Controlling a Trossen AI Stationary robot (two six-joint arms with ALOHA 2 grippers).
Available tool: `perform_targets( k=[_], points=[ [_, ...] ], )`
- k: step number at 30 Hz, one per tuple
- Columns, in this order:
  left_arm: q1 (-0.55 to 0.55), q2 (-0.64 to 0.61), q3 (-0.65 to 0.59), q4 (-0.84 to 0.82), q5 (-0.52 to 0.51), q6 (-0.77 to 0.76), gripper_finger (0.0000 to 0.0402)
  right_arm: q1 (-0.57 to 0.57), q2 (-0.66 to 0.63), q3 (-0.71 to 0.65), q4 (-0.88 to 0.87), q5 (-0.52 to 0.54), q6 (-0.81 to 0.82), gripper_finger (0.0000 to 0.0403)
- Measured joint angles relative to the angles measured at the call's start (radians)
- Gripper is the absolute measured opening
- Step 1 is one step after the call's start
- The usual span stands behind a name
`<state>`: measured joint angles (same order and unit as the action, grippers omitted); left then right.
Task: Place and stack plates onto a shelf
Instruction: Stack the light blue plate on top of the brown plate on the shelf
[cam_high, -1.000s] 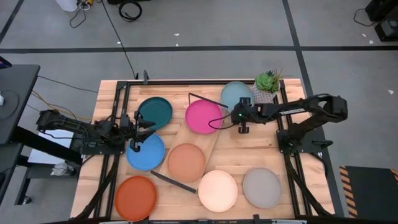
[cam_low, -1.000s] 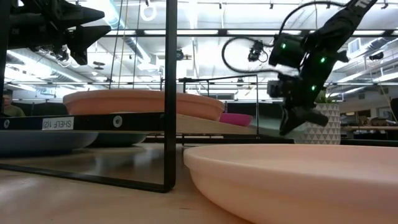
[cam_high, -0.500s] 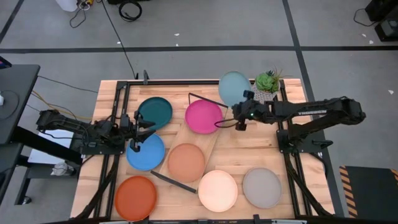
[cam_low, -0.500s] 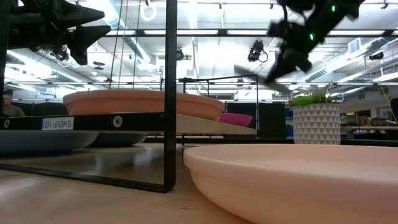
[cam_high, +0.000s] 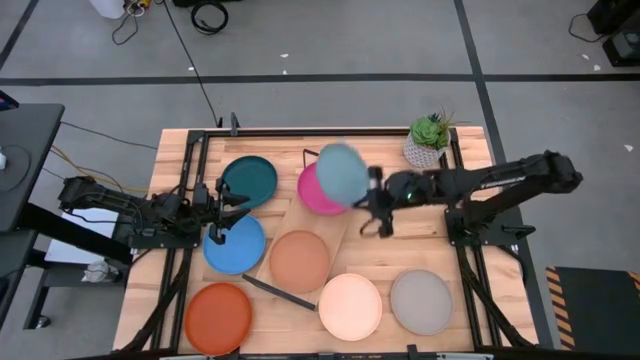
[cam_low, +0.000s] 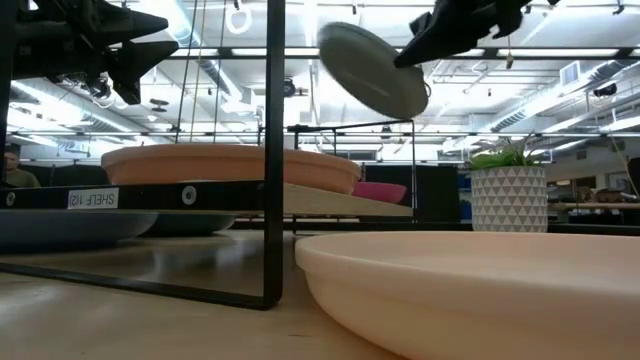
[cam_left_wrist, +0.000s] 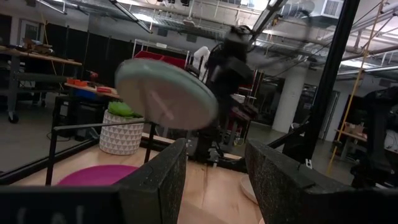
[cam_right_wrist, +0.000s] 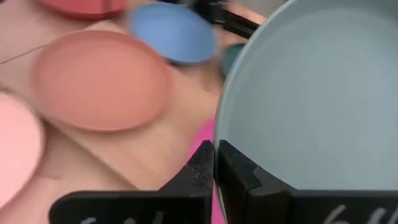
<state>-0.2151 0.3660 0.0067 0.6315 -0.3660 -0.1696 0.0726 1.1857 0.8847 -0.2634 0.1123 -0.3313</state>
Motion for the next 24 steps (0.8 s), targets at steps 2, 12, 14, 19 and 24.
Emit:
perform_targets(
  k=[2, 12, 14, 19, 24],
  points=[
    [0.0, 0.0, 0.0, 0.0, 0.0, 0.0, 0.0172, 0.053, 0.049, 0.0, 0.025, 0.0, -0.017, 0.0018],
    [0.0, 0.0, 0.0, 0.0, 0.0, 0.0, 0.0172, 0.193, 0.338, 0.109, 0.103, -0.061, -0.084, 0.0018],
    [0.0, 0.0, 0.0, 0.0, 0.0, 0.0, 0.0172, 0.2, 0.396, 0.162, 0.073, -0.086, -0.084, 0.0018],
    [0.0, 0.0, 0.0, 0.0, 0.0, 0.0, 0.0172, 0.208, 0.527, 0.308, -0.056, -0.127, -0.101, 0.0018],
    [0.0, 0.0, 0.0, 0.001, 0.0, 0.0, 0.0172, 0.21, 0.62, 0.393, -0.115, -0.178, -0.142, 0.0018]
  ],
)
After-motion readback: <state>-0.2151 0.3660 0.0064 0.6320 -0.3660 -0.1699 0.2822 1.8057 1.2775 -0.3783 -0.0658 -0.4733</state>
